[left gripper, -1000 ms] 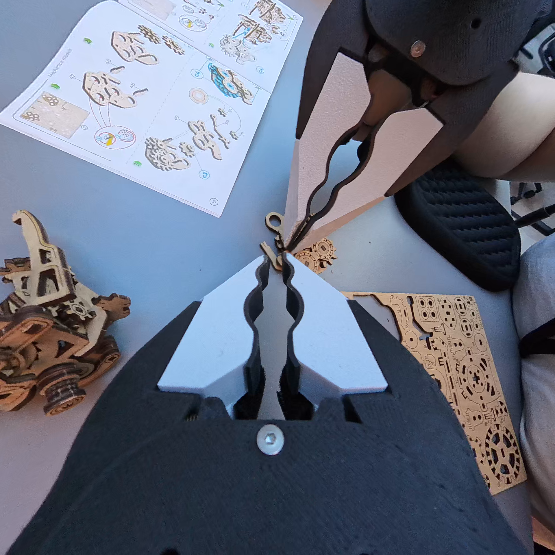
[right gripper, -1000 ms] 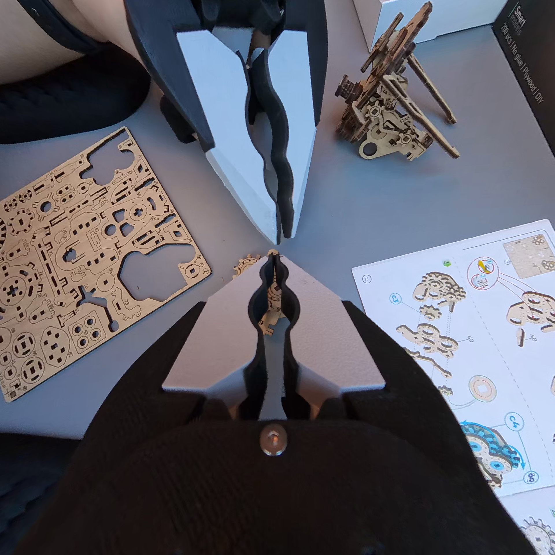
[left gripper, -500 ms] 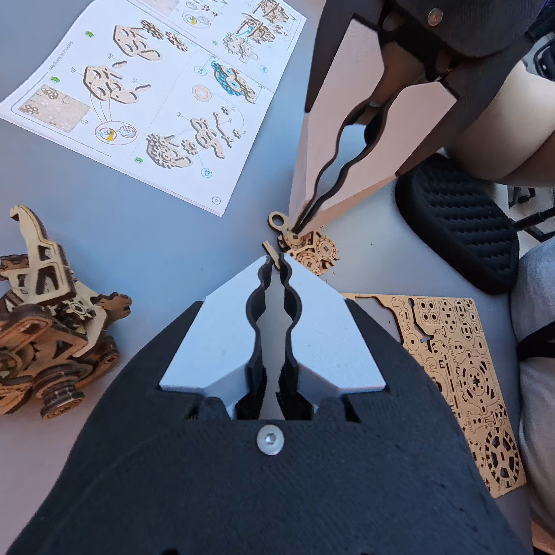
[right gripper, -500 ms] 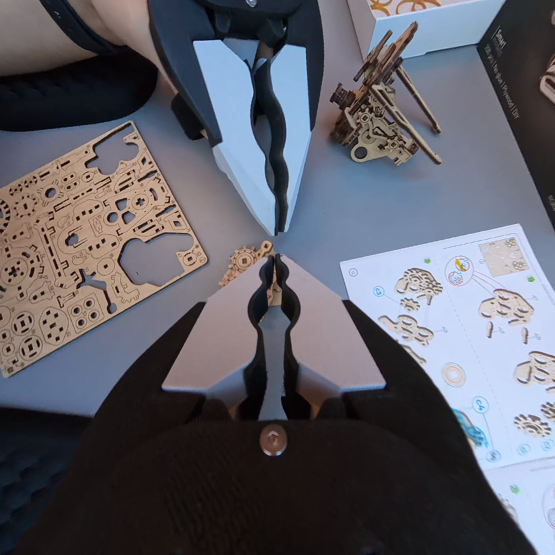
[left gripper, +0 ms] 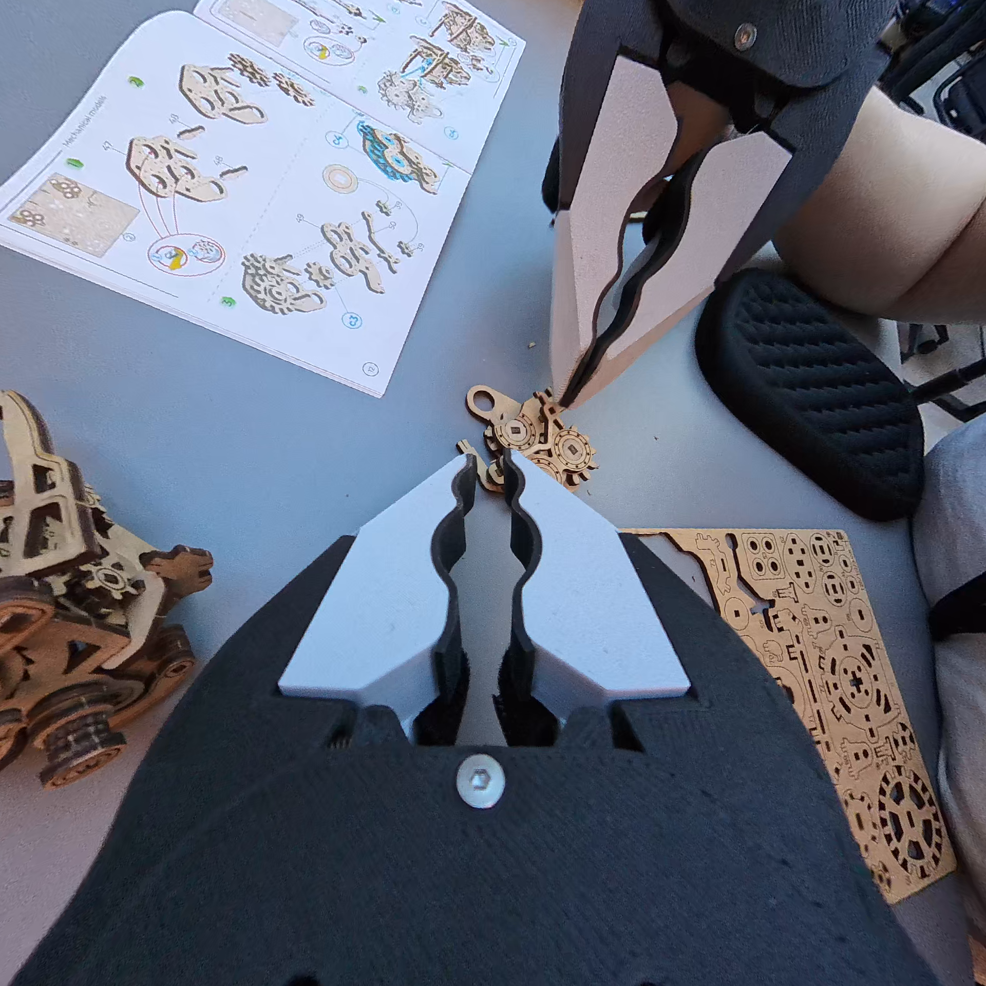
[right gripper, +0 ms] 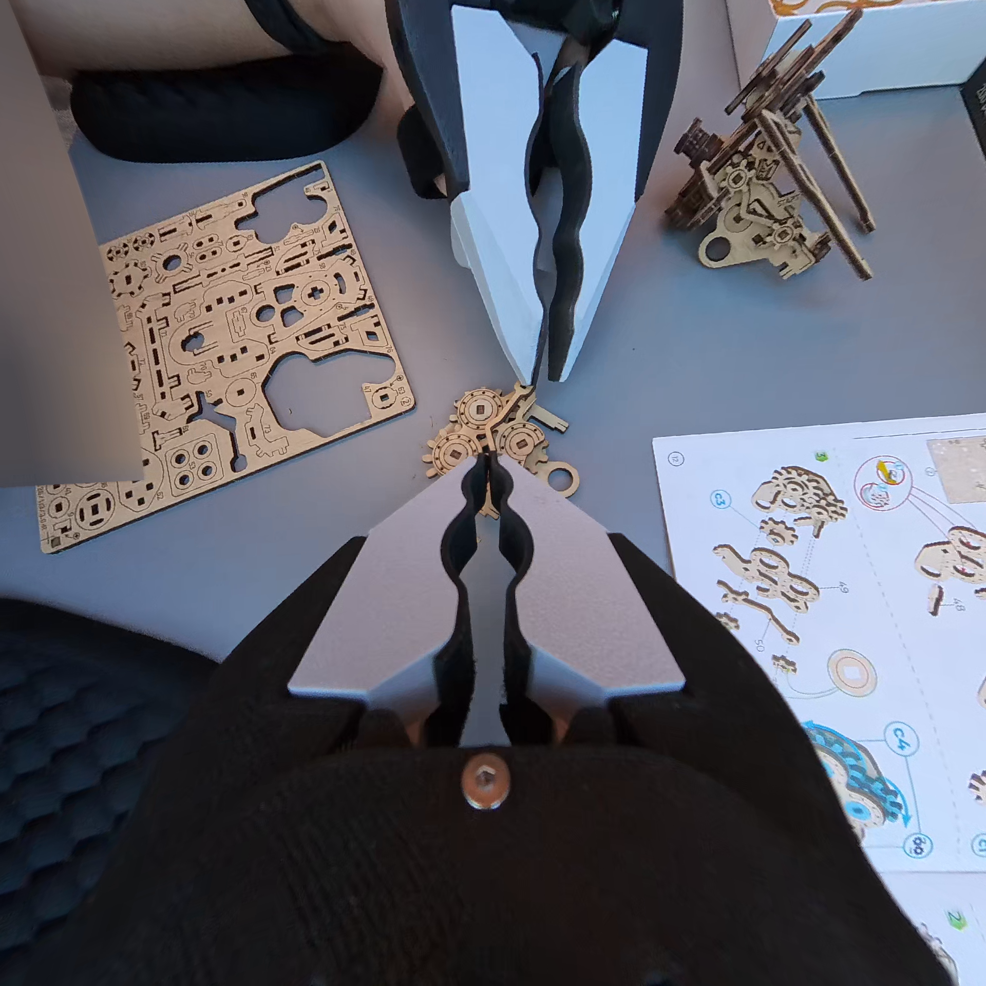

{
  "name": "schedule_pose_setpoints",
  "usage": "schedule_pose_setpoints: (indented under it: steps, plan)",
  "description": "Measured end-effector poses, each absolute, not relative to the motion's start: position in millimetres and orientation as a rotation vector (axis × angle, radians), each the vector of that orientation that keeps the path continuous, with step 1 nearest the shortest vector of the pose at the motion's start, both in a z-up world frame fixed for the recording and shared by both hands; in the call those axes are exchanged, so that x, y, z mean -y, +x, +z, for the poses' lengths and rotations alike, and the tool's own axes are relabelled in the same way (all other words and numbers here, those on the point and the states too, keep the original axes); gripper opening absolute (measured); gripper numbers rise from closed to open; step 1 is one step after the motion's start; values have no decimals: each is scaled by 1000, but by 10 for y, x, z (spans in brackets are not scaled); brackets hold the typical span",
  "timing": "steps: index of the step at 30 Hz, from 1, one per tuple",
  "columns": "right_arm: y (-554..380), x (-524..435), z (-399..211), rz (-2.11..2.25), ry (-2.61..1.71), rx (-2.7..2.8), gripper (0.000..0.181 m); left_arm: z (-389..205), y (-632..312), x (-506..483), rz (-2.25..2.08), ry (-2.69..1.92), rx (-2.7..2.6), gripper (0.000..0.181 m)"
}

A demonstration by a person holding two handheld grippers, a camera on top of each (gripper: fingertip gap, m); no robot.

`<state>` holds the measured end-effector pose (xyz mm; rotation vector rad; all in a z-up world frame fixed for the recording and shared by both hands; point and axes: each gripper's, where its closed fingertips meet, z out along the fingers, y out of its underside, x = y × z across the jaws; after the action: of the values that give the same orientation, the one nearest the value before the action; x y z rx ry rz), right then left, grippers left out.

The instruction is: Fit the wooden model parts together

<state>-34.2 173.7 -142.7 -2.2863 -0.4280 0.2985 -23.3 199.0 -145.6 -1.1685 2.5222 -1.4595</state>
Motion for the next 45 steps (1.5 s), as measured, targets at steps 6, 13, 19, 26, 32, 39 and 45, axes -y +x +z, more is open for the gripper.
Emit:
schedule_pose_setpoints:
  steps: [6, 13, 19, 26, 32, 39, 45]
  plan:
    - [-321, -1736, -1465, 222, -2314, 467, 0, -1462, -254, -1981, -1476, -1186, -2538, 5]
    - [-311, -1745, -1464, 192, -2312, 480, 0, -1459, -265, -1970, -1525, -1235, -2542, 1]
    - [-283, -1757, -1463, 219, -2302, 440, 0, -1461, -263, -1973, -1533, -1256, -2538, 1]
    - [-280, -1755, -1467, 239, -2308, 430, 0, -1466, -256, -1974, -1593, -1394, -2527, 1]
    - [-280, -1753, -1468, 246, -2309, 421, 0, -1469, -258, -1974, -1609, -1444, -2521, 1]
    - [-279, -1753, -1468, 258, -2299, 413, 0, -1315, -248, -1973, -1586, -1149, -2507, 0]
    - [-278, -1751, -1468, 254, -2305, 428, 0, -1241, -264, -2027, -1393, -736, -2461, 0]
